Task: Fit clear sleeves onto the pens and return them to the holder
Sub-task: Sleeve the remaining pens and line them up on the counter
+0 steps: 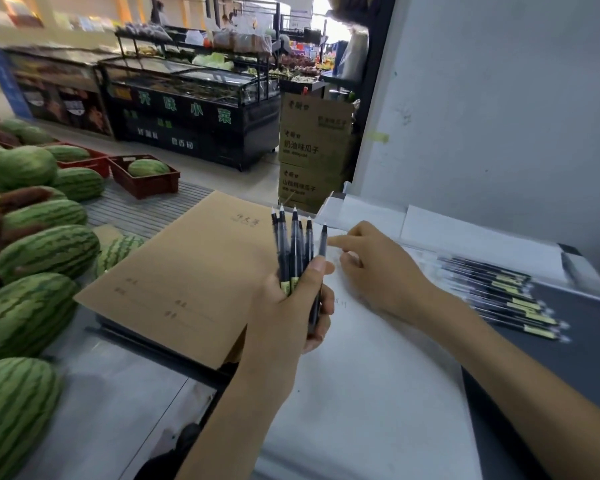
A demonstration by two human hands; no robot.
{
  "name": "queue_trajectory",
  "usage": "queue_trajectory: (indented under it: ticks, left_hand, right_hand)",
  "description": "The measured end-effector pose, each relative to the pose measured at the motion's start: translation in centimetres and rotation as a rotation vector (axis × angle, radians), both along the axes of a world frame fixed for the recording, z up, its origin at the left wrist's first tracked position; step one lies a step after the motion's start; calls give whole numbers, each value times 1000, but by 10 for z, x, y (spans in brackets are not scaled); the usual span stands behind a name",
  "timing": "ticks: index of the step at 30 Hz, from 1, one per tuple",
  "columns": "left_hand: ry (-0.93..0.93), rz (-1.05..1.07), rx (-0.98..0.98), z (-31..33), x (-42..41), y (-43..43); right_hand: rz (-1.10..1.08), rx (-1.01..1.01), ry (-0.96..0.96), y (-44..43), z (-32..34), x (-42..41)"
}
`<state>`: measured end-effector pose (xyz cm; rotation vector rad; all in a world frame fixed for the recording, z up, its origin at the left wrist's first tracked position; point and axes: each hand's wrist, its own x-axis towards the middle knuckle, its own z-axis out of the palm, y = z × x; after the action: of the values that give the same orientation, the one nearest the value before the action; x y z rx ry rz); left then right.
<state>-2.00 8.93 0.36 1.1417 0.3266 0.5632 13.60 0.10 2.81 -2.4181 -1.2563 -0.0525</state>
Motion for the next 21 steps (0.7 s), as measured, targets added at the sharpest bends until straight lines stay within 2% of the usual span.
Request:
queue_trajectory:
  ticks: [3,9,18,20,21]
  left_hand:
    - [5,15,0,1,0,0]
    - [40,32,33,0,1,-1]
    - [41,23,55,1,-1,-3]
    - [42,17,63,1,-1,-4]
    - [45,15,75,1,-1,-3]
  right_hand:
    - [29,-11,-97,-8,-2,2]
    - [-42,67,-102,-9,0,-3]
    - [-106,47,-118,-16,4,-8]
    - [-148,194,0,-28,5,-12]
    - [-159,323,150,-35,6,-15]
